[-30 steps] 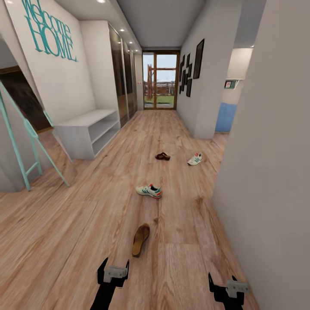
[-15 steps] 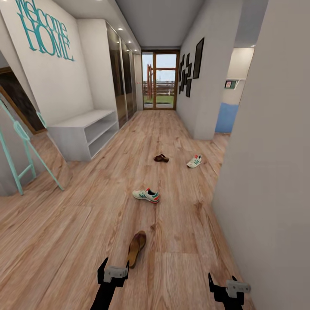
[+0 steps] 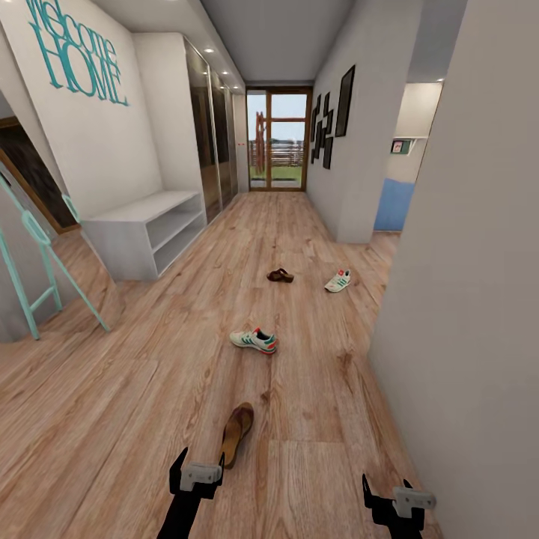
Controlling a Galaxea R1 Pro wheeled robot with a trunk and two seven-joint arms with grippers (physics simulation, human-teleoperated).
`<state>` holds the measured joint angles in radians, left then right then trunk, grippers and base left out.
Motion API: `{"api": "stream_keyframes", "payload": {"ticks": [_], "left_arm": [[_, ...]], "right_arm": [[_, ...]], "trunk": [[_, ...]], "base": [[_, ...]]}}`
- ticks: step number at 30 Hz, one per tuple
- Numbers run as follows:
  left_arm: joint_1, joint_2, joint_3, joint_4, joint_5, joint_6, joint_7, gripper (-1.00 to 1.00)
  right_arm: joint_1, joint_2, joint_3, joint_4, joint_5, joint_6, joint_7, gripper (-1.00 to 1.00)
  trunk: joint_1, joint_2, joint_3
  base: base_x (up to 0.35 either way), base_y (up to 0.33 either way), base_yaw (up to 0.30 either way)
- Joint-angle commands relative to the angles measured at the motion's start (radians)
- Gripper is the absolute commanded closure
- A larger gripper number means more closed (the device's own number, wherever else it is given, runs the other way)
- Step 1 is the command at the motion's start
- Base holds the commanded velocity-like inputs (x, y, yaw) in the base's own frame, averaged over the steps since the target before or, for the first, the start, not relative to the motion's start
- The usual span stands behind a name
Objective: Pick up the two gym shoes and the two sandals from the corridor floor and place them onto the hallstand (shoe rack) in the corridor, making sure they are on the rack and not on the floor. Arrange them so the two gym shoes are next to each other and the two sandals are next to each other.
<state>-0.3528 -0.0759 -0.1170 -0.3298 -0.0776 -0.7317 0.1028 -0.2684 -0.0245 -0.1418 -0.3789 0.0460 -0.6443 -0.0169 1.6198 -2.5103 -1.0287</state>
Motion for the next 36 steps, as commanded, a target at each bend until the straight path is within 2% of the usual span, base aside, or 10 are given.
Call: {"api": "stream_keyframes", "payload": {"ticks": [1,36], "left_arm": [[0.0,0.0,0.0,0.0,0.0,0.0,0.0,-1.0],[0.0,0.002,0.0,0.0,0.001,-0.001,0.0,-1.0]], "right_arm": [[0.0,0.0,0.0,0.0,0.0,0.0,0.0,-1.0],[0.0,0.0,0.001,0.0,0.0,0.002,0.0,-1.0]], "trunk": [[0.0,0.0,0.0],[0.0,0.0,0.0]], "base": [[0.004,-0.002,0.0],[0.001,0.0,0.0]]}}
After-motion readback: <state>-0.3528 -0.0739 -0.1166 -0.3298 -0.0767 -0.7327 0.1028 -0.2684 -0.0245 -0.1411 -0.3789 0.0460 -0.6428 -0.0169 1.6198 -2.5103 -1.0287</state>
